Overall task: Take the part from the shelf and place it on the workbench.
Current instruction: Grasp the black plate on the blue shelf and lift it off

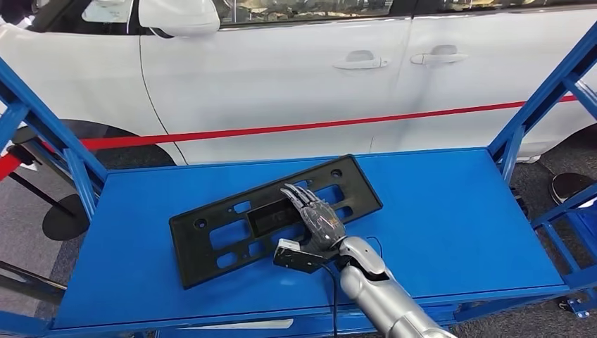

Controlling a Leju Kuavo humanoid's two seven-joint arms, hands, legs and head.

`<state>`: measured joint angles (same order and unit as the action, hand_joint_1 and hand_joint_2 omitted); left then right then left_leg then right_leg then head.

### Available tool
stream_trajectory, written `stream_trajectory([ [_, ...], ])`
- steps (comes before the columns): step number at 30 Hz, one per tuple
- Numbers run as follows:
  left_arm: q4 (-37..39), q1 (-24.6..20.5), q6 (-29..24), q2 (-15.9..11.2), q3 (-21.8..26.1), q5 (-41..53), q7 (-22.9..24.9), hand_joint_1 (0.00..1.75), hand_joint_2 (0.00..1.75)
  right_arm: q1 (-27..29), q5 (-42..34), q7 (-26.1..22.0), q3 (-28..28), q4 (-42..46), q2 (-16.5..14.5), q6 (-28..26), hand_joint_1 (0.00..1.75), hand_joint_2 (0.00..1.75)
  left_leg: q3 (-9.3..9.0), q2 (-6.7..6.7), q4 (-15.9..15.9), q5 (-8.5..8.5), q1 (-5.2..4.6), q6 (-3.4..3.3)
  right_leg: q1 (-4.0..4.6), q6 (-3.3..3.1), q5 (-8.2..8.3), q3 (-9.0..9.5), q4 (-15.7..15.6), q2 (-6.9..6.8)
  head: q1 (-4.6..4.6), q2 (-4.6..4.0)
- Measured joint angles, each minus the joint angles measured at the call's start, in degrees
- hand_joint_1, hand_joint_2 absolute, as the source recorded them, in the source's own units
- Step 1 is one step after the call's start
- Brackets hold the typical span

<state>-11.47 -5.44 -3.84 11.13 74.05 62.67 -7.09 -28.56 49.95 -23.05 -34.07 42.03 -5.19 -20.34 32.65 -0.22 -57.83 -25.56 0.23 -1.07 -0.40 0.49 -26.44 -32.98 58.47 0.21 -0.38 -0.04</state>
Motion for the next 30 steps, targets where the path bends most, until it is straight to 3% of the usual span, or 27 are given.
stream_trajectory([
  [1, 0.0, -0.01, -0.04, -0.01, 0.11, -0.14, -0.07, 0.0, 0.0, -0.85, -0.09, -0.39, 0.02, -1.54, -0.43, -0.47, 1.75, 1.75, 0.09, -0.01, -0.07, -0.04, -0.11, 0.23, 0.05, -0.06, 0.03, 0.02, -0.26, 0.04, -0.02, 0.0],
  [5, 0.0, 0.01, -0.2, 0.0, 0.53, -0.52, -0.28, 0.0, 0.0, -3.33, -0.41, -1.91, 0.12, -6.36, -1.94, -2.49, 1.75, 1.75, -0.07, 0.02, 0.28, 0.07, -0.01, -0.22, 0.16, -0.31, 0.26, 0.04, -0.56, 0.1, -0.06, 0.0],
  [11, 0.0, 0.01, -0.29, -0.01, 1.19, -0.93, -0.43, 0.0, 0.0, -5.47, -0.64, -2.57, 0.28, -10.35, -3.05, -3.54, 1.75, 1.75, -0.29, 0.0, 0.56, 0.23, 0.25, 0.69, 0.44, -0.85, 0.12, 0.05, -0.36, 0.06, -0.05, 0.0],
  [15, 0.0, -0.03, -0.5, -0.02, 1.45, -1.08, -0.52, 0.0, 0.0, -6.16, -0.98, -3.19, 0.42, -11.59, -3.09, -4.37, 1.75, 1.75, -0.31, 0.0, 0.57, 0.22, 0.34, 0.99, 0.53, -0.92, 0.1, 0.08, -0.33, 0.07, -0.05, 0.0],
  [30, 0.0, -0.07, -0.61, -0.02, 1.64, -1.02, -1.14, 0.0, 0.0, -7.19, -2.83, -4.61, 1.38, -12.87, -3.09, -7.08, 1.75, 1.75, -0.25, 0.01, 0.26, 0.13, 0.3, 1.05, 0.43, -0.83, 0.16, 0.25, -0.38, 0.09, -0.03, 0.0],
])
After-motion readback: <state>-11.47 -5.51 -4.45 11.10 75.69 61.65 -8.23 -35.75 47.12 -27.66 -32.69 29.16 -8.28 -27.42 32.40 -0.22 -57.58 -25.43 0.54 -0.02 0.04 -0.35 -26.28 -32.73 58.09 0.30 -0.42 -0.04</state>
